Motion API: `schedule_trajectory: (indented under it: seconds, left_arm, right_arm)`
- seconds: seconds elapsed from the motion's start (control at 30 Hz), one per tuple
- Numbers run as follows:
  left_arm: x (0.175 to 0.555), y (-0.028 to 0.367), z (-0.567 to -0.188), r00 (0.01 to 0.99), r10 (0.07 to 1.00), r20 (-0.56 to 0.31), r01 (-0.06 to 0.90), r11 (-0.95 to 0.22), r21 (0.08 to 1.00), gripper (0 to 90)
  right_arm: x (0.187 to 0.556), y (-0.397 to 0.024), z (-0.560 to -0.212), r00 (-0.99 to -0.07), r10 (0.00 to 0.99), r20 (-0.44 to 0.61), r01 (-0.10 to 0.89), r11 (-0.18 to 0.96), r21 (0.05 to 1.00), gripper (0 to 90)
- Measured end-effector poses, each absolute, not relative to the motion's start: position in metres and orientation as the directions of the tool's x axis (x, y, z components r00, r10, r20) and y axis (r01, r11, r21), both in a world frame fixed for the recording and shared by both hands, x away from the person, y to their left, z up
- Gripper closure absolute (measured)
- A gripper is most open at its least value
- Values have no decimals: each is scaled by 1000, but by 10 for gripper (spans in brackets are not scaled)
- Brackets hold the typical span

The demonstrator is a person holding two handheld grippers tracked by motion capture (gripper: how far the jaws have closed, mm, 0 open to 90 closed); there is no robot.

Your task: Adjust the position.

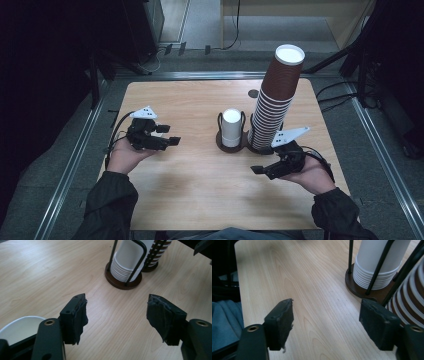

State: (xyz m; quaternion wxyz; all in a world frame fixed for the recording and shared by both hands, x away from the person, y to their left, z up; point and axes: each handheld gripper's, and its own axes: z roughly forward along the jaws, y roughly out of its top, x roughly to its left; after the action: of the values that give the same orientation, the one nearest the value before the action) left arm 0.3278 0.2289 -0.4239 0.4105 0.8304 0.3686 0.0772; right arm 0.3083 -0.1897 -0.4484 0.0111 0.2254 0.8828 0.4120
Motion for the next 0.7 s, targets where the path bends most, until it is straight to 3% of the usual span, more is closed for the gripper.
schedule_trajectory:
  seconds: [0.3,0.7]
  left_arm:
    - [322,209,-429,751,635,-183,527,-408,745,397]
    - [314,188,-435,798,572,-193,494,-437,752,402]
  right_arm:
    - [308,-199,-438,-894,419,161,384,527,758,354]
    - [308,-205,-417,-888,440,133,382,545,746,354]
